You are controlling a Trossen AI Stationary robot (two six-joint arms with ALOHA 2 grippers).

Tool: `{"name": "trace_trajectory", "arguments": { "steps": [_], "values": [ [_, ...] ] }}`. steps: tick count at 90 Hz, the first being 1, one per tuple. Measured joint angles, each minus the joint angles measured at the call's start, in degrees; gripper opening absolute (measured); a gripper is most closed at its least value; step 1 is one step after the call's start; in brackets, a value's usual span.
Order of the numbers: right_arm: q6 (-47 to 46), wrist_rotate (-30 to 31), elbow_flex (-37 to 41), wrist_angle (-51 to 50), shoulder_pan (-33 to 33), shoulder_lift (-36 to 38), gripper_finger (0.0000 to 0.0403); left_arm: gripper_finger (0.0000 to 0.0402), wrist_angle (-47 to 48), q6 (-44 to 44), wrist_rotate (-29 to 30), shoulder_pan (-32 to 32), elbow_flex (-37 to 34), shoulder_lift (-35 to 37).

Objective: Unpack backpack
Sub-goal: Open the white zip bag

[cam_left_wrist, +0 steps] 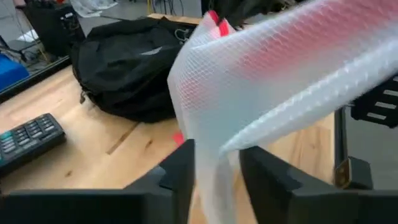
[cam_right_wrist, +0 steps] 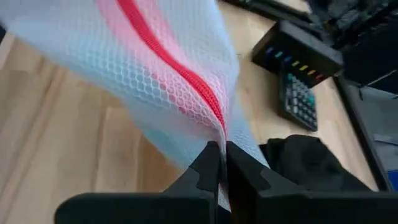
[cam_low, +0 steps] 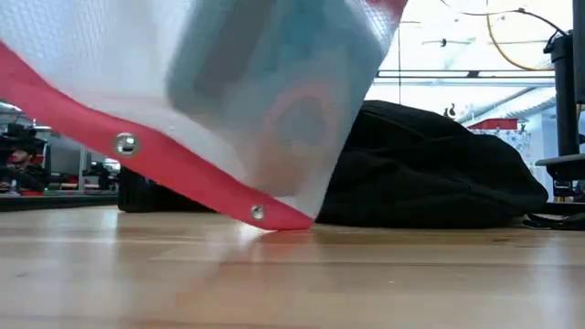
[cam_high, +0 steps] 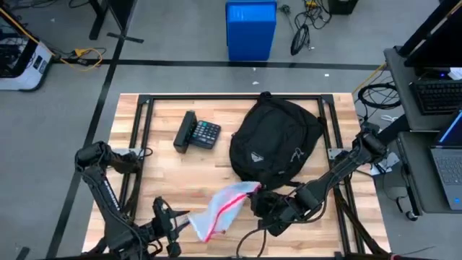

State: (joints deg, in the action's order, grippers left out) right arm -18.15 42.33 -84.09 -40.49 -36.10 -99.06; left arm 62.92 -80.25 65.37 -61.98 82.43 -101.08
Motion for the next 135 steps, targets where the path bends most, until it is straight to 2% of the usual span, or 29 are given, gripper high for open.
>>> {"name": "trace_trajectory", "arguments": {
  "steps": [20,32,47,64,83,109,135],
  "values": [
    [0.28,1.36,0.00,2.38,0.46,1.89,0.0000,0.0211,-1.63,1.66,0.69,-0.15,0.00,0.00],
    [1.08,1.83,0.00,3.41,0.46,2.20,0.0000,0.0229,-3.94,4.36,0.69,-0.15,-0.13,0.00],
    [1.26,2.60,-0.01,3.25,0.44,2.20,0.0000,0.0247,-11.88,4.95,-0.34,-0.04,-3.11,0.00],
    [0.96,2.56,-0.02,2.96,0.47,2.20,0.0000,0.0273,-19.66,12.24,-1.78,-0.04,-5.22,-0.11],
    [-1.86,0.91,-0.02,1.56,0.96,2.18,0.0000,0.0279,-25.68,23.30,3.30,0.18,-5.22,-0.11],
    [-6.47,0.79,-0.02,-2.56,1.00,2.17,0.0000,0.0279,-35.65,37.84,3.78,1.57,-5.22,-0.11],
    [-6.76,0.76,-0.02,-2.65,1.29,2.13,0.0000,0.0278,-37.58,40.68,3.92,1.65,-5.20,-0.11]
  ]
}}
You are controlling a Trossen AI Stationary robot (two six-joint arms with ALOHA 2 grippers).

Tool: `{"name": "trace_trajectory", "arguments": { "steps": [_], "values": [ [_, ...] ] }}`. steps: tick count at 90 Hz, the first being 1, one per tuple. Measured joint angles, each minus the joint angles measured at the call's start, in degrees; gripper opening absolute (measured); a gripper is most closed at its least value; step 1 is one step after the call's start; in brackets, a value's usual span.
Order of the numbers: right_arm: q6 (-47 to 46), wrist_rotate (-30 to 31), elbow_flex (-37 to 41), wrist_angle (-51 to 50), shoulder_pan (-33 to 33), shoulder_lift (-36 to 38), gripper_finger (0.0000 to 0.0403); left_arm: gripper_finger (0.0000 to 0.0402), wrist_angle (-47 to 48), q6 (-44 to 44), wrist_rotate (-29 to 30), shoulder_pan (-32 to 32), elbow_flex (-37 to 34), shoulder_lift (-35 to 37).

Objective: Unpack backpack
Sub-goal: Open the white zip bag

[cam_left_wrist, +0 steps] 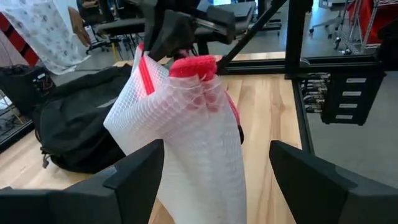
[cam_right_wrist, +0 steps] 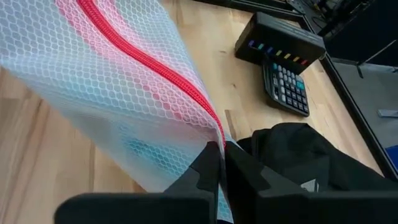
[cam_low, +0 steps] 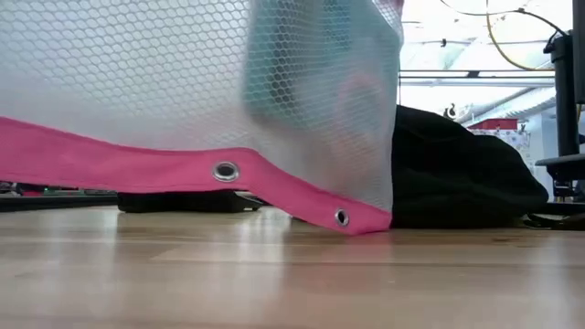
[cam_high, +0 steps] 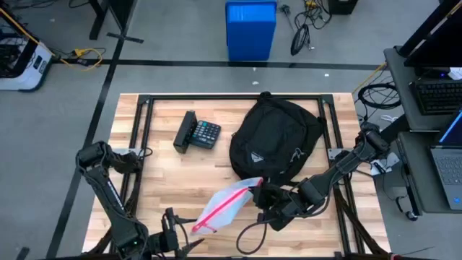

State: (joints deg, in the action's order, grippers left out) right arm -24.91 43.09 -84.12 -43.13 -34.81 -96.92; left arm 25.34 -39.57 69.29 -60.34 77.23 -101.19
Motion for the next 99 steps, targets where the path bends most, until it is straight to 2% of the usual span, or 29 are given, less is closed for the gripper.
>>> {"name": "trace_trajectory", "arguments": {
  "steps": [44,65,99],
  "values": [
    [-0.42,0.02,0.00,0.02,-0.02,-0.04,0.0000,0.0278,-1.52,2.98,7.17,1.01,0.02,0.02],
    [-0.39,-0.02,0.00,0.01,-0.02,-0.04,0.0000,0.0276,-2.85,3.96,7.48,1.86,0.02,0.04],
    [-0.39,-0.07,0.00,-0.02,-0.02,-0.07,0.0000,0.0196,-4.09,5.95,7.44,1.84,0.07,0.07]
  ]
}}
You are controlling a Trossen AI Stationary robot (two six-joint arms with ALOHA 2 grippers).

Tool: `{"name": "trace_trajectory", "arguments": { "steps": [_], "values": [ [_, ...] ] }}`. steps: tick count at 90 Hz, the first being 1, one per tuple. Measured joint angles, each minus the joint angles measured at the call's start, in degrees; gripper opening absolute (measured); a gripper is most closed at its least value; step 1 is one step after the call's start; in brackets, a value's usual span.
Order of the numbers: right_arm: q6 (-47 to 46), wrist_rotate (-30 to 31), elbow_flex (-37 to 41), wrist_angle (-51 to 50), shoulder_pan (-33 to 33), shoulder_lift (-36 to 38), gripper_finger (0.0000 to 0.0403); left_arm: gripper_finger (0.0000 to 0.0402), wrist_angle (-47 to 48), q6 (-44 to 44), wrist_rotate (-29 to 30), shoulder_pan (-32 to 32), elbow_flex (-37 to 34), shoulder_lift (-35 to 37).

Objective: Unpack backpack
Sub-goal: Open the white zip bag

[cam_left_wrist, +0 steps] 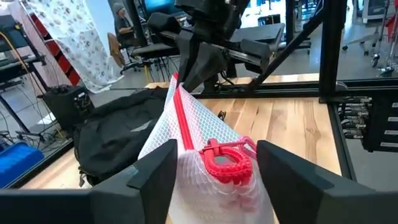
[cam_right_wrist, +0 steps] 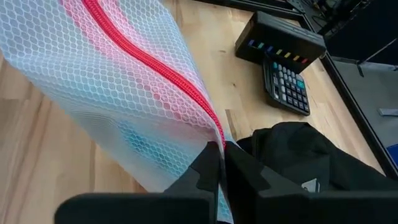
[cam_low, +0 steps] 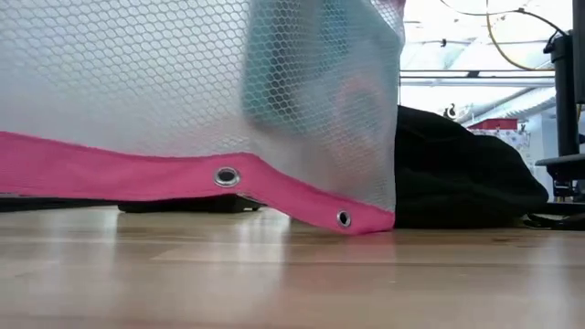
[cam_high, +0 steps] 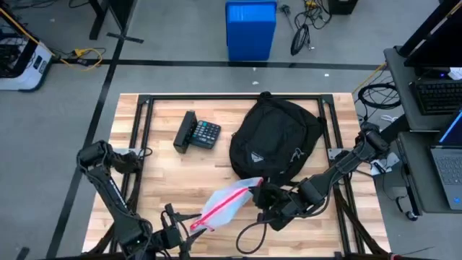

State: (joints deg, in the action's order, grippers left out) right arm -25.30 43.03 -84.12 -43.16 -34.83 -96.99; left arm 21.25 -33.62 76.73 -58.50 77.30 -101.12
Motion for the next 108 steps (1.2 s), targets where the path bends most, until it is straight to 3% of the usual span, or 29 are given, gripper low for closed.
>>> {"name": "trace_trajectory", "arguments": {
  "steps": [34,74,98,108],
  "values": [
    [0.00,0.00,-0.02,0.02,0.00,0.00,0.0000,0.0127,0.03,-0.51,-0.18,-0.42,0.00,0.00],
    [-0.48,0.02,-0.02,0.00,-0.02,0.00,0.0000,0.0111,0.05,-0.58,-1.46,-0.49,0.00,0.00],
    [-0.67,-0.05,-0.02,0.08,-0.03,0.00,0.0001,0.0014,0.25,-0.58,-1.46,-0.50,0.00,0.00],
    [-0.14,-2.08,-0.02,0.86,-0.35,0.00,0.0012,0.0007,0.29,-0.60,-1.61,-0.52,0.00,0.00]
  ]
}}
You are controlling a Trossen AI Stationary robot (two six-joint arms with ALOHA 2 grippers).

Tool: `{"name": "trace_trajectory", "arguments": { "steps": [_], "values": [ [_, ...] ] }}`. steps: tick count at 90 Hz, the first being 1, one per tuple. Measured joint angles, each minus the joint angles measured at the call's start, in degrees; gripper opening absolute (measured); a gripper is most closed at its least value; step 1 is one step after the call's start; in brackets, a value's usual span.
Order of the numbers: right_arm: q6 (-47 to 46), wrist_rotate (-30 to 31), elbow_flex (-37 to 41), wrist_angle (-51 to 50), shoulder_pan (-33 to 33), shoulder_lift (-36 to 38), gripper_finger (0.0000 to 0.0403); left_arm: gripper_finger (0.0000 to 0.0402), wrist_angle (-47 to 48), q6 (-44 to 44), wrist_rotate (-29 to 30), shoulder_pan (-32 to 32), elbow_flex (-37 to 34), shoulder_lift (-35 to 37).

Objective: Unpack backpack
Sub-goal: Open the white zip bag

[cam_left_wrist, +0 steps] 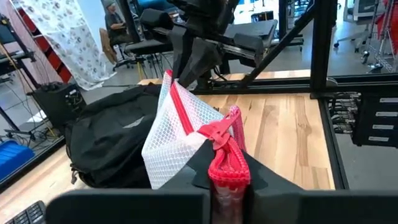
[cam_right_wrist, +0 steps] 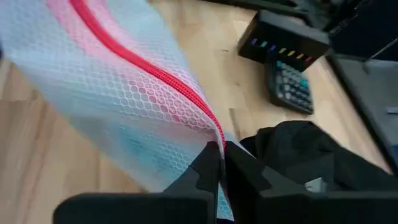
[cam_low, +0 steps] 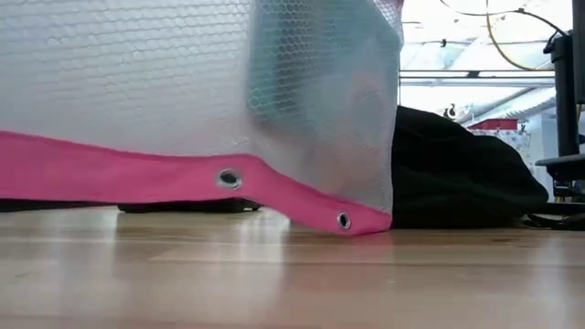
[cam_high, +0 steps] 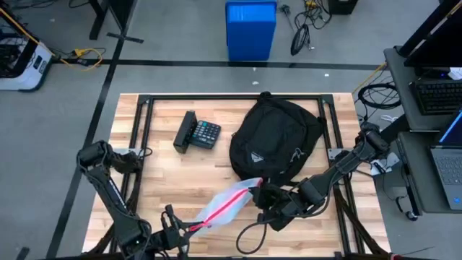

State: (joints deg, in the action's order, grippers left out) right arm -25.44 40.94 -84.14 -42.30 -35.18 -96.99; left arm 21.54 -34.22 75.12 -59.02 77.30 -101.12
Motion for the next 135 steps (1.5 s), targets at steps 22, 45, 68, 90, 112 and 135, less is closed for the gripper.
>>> {"name": "trace_trajectory", "arguments": {
  "steps": [22,45,68,90,112,135],
  "values": [
    [10.00,-0.22,-0.02,11.49,-1.85,0.00,0.0047,0.0001,-0.16,0.00,-1.19,0.00,-0.37,0.00],
    [17.72,-2.89,-0.04,21.00,-4.30,-0.07,0.0077,0.0000,-0.02,-0.50,-1.41,0.40,-1.68,0.00],
    [24.91,-5.35,-0.07,31.39,-3.09,-6.27,0.0120,0.0000,-0.05,-0.57,-1.43,0.61,-1.70,0.00],
    [30.70,-9.34,-0.04,45.26,-0.09,-9.66,0.0151,0.0000,-0.02,-0.37,-1.43,0.60,-1.72,0.00],
    [28.51,-17.35,-0.04,53.45,1.12,-11.82,0.0151,0.0000,-0.10,-0.42,-1.87,0.89,-1.73,0.00],
    [30.90,-17.52,-0.02,62.00,2.23,-15.34,0.0153,0.0000,-0.04,-1.38,-2.09,0.94,-1.73,0.00]
  ]
}}
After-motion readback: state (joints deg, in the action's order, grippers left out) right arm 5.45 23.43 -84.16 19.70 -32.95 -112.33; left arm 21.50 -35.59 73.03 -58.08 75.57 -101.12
